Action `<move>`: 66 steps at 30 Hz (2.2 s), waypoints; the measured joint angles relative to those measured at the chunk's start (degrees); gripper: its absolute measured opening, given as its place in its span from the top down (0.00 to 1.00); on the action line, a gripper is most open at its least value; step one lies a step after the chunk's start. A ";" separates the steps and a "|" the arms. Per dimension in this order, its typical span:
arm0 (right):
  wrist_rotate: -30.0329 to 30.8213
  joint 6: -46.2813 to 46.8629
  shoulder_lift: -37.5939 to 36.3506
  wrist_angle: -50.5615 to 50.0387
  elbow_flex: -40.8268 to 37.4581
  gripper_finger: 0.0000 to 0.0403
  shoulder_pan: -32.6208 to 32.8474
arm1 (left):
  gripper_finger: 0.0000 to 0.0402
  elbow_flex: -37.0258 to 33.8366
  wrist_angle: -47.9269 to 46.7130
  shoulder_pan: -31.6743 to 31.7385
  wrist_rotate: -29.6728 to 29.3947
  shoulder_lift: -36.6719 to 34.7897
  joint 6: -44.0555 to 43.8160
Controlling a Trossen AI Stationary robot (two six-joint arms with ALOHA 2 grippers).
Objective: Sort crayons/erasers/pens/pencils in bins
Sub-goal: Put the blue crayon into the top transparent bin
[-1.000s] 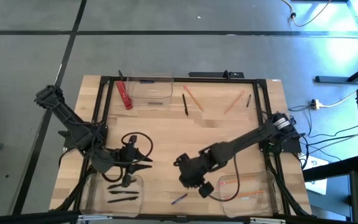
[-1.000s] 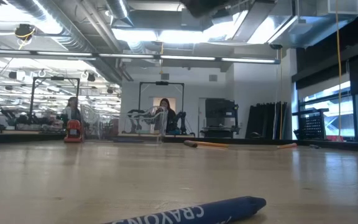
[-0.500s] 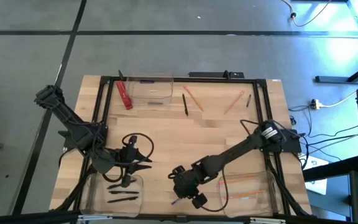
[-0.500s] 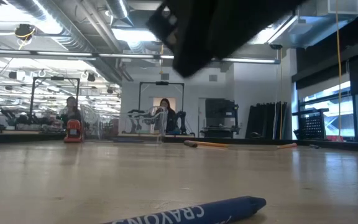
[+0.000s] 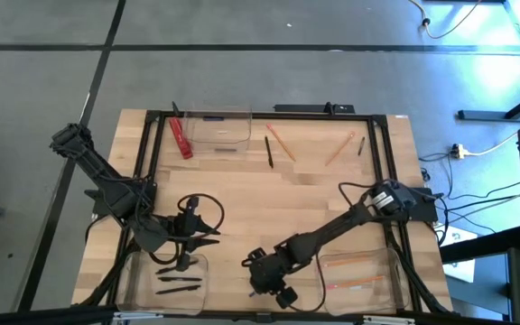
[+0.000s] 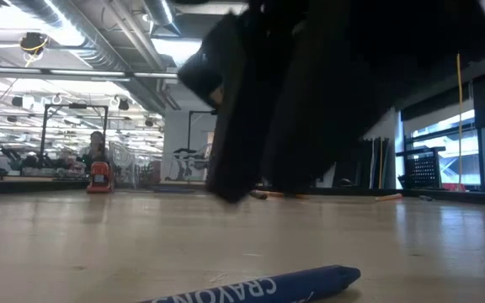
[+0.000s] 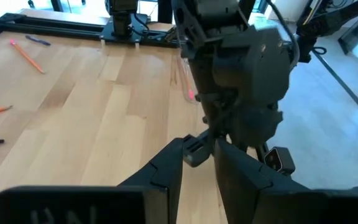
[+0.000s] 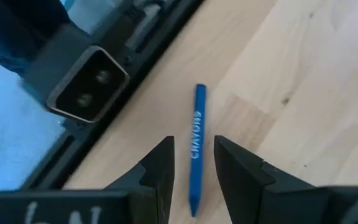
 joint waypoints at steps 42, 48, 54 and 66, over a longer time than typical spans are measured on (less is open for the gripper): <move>9.43 3.41 1.72 0.79 -3.98 0.96 1.31 | 0.79 0.00 0.02 0.02 -0.35 -0.02 0.10; 9.44 6.13 1.76 1.04 -4.04 0.96 1.20 | 0.79 0.00 0.02 0.02 -0.35 -0.02 0.10; 8.98 10.93 1.76 1.69 -4.09 0.96 0.53 | 0.79 0.00 0.02 0.02 -0.35 -0.02 0.12; 9.03 12.26 2.12 0.76 -2.01 0.94 -0.06 | 0.79 0.00 0.02 0.01 -0.33 -0.02 0.14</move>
